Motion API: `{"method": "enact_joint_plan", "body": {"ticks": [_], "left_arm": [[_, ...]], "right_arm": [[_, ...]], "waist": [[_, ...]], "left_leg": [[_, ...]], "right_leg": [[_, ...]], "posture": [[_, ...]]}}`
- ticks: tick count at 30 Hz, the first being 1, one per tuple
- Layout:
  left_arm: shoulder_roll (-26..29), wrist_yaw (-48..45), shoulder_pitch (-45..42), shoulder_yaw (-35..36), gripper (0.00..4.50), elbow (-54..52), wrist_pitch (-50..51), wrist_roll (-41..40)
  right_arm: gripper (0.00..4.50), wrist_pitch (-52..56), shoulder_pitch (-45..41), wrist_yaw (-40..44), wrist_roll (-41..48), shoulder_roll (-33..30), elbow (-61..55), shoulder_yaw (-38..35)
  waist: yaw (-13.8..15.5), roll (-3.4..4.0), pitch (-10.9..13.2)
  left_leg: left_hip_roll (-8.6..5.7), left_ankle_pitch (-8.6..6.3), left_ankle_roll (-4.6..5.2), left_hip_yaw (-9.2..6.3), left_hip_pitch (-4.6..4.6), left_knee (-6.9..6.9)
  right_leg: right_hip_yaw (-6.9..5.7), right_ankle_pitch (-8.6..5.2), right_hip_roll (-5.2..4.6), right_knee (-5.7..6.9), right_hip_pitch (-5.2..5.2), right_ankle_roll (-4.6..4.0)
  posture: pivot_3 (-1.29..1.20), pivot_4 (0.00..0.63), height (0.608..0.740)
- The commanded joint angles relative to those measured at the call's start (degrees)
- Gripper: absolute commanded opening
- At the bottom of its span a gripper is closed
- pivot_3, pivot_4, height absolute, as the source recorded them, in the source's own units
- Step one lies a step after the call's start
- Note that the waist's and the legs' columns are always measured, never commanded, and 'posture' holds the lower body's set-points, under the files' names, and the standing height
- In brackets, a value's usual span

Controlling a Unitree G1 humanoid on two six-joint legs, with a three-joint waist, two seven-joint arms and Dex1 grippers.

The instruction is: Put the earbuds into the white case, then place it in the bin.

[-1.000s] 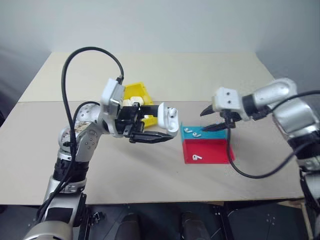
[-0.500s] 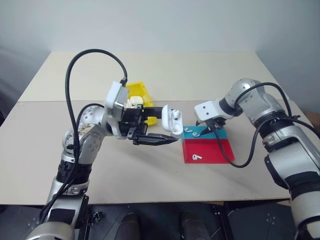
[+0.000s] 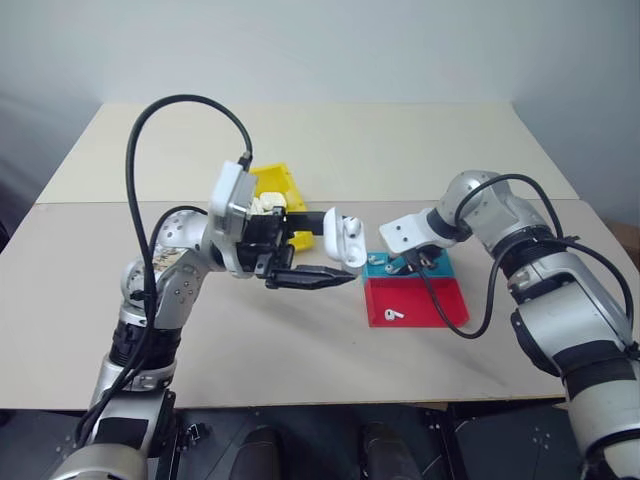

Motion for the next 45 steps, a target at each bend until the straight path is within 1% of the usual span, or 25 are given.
{"method": "enact_joint_plan", "body": {"ticks": [1,5,15,18,20,21,28,32,35,38,40,43,45], "left_arm": [[0.4,0.29,-0.29,0.74,2.73,-1.98,-0.46,-0.58],[0.48,0.5,-0.15,0.72,2.73,-2.06,-0.65,-0.35],[1.01,1.36,0.68,0.99,2.73,-2.84,-0.58,-0.23],[1.17,1.71,0.93,0.97,2.73,-3.14,-0.52,-0.19],[1.23,1.86,0.95,0.91,2.73,-3.21,-0.51,-0.21],[1.26,1.93,0.94,0.88,2.73,-3.23,-0.51,-0.21],[1.47,1.59,0.36,0.91,2.73,-2.2,-0.49,-0.24],[1.2,0.98,-0.81,0.79,2.73,-0.54,-0.62,-0.15],[0.93,0.23,-1.77,0.96,2.73,0.87,-0.91,-0.25],[0.48,0.08,-2.65,1.26,2.73,1.73,-0.62,-0.78],[0.15,-0.43,-3.05,0.95,2.73,1.74,-0.94,-0.62],[-0.61,-0.2,-3.35,0.61,2.73,0.97,-0.59,-0.96],[-1.16,0.43,-3.5,0.65,2.73,0.19,0.35,-1.81]], "right_arm": [[1.93,-1.08,-0.6,-0.78,-0.31,0.23,0.26,-1.73],[1.93,-0.91,-0.22,-2.13,-0.76,1.08,0.79,-1.91],[1.93,-1.19,1.44,-1.31,-1.41,1.66,0.51,-1.88],[1.33,-1.09,1.87,-1.27,-1.54,1.99,0.44,-2.06],[0.71,-0.25,2.14,-1.13,-1.37,2.46,0.21,-2.49],[0.63,0.0,2.24,-1.07,-1.33,2.59,0.1,-2.66],[0.63,4.13,4.67,-0.46,0.66,0.47,-3.67,-6.06],[0.63,10.61,6.12,-0.19,5.4,-3.04,-9.03,-12.04],[0.63,21.46,9.45,0.08,12.22,-5.59,-19.11,-18.93],[0.63,35.52,17.12,-0.97,21.29,-8.12,-35.94,-27.22],[0.63,45.44,23.29,-3.45,28.53,-9.03,-47.73,-33.8],[0.63,59.01,30.61,-8.26,40.81,-8.27,-62.11,-44.06],[0.63,65.84,34.57,-12.42,49.44,-6.62,-69.87,-50.72]], "waist": [[-0.02,0.0,0.0],[-0.21,0.0,0.0],[-0.99,0.01,-0.01],[-1.03,0.01,-0.01],[-1.1,0.02,-0.01],[-1.13,0.02,-0.01],[-1.18,0.02,-0.02],[-0.87,0.02,-0.02],[-0.57,0.02,-0.01],[-0.24,0.03,-0.01],[0.4,0.02,-0.01],[0.6,0.02,-0.01],[0.79,0.03,-0.01]], "left_leg": [[0.0,0.0,0.0,0.0,0.0,0.0],[0.0,0.0,-0.01,0.0,0.01,0.0],[0.0,0.01,-0.01,-0.01,0.05,0.01],[0.0,0.01,-0.01,-0.02,0.06,0.0],[0.0,0.0,-0.01,-0.01,0.1,0.01],[0.0,0.0,-0.01,-0.01,0.13,0.01],[0.01,0.0,0.0,-0.01,0.17,0.0],[0.0,0.0,0.0,-0.02,0.12,0.0],[0.0,0.0,0.0,-0.01,0.01,0.0],[0.01,0.0,-0.01,-0.04,0.0,-0.03],[0.01,0.0,0.0,-0.05,0.01,-0.03],[0.0,-0.07,0.12,-0.03,0.02,0.04],[0.0,-0.14,0.24,-0.07,0.02,0.03]], "right_leg": [[0.0,0.0,0.0,0.0,0.0,0.0],[0.0,0.0,0.0,0.01,0.01,0.0],[0.0,0.0,0.0,0.02,0.06,0.0],[0.0,0.0,0.0,0.02,0.07,0.0],[0.0,0.0,0.0,0.03,0.11,0.0],[0.01,0.0,0.0,0.04,0.13,0.0],[0.02,0.0,0.0,0.05,0.17,0.0],[0.01,0.0,0.0,0.04,0.15,0.0],[0.01,0.0,0.0,0.02,0.04,0.0],[-0.01,0.0,0.0,0.01,0.02,0.0],[-0.02,0.0,0.0,0.02,0.02,0.0],[-0.01,0.0,0.0,0.06,0.06,0.0],[-0.02,0.0,0.0,0.06,0.09,0.0]], "posture": [[0.0,0.15,0.74],[0.0,0.15,0.74],[0.0,0.15,0.74],[0.0,0.15,0.74],[0.0,0.15,0.74],[0.0,0.15,0.74],[0.0,0.15,0.74],[0.0,0.15,0.74],[0.0,0.15,0.74],[0.0,0.15,0.74],[0.0,0.15,0.74],[0.0,0.15,0.74],[0.0,0.15,0.74]]}}
